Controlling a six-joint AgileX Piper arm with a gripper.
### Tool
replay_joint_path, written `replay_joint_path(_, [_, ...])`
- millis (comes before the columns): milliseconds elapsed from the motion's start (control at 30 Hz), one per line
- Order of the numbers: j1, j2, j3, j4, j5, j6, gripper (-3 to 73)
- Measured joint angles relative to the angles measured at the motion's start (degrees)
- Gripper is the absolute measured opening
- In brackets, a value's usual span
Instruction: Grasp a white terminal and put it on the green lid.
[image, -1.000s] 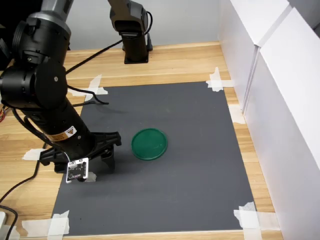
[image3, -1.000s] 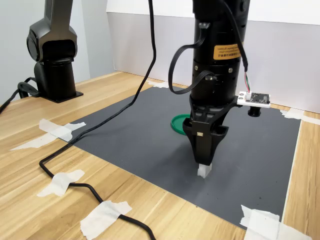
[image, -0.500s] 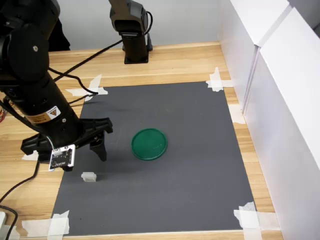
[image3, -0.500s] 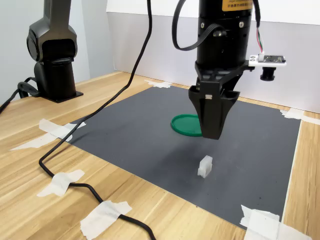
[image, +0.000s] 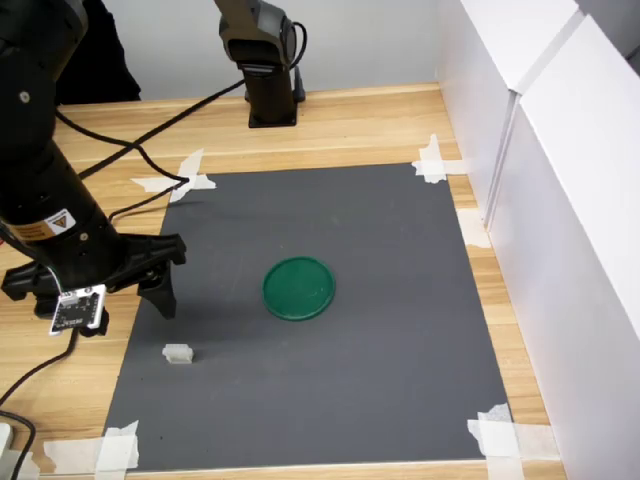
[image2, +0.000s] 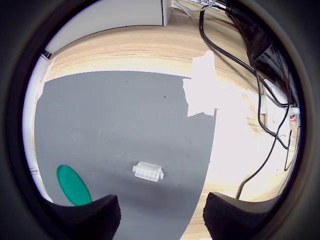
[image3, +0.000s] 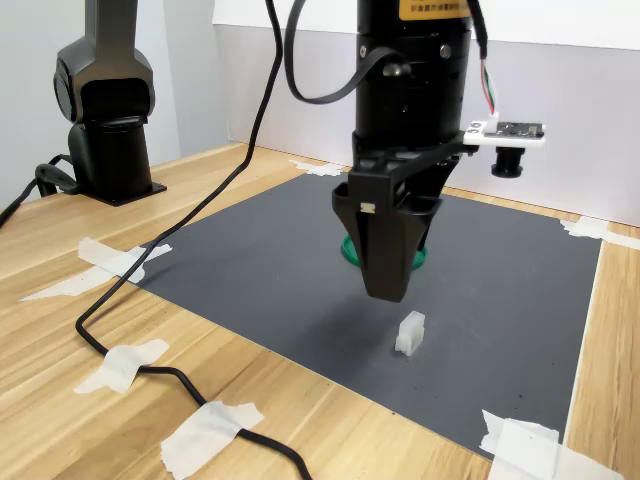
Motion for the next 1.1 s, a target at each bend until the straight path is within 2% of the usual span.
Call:
replay_joint_path(133, [0.0,0.4,0.0,2.1,0.0,-1.1,70.1])
replay_joint_path(267, [0.6,0.5,0.0,2.4,0.0,-1.5,70.1])
replay_joint_path(600, [2.6,3.5,0.6,1.1,0.0,-1.6,70.1])
replay_joint_path(800, [2.6,5.6,0.6,-0.8,-0.1,-1.6,70.1])
replay_joint_path(1100, [2.6,7.7,0.6,0.0,-1.6,-1.6,70.1])
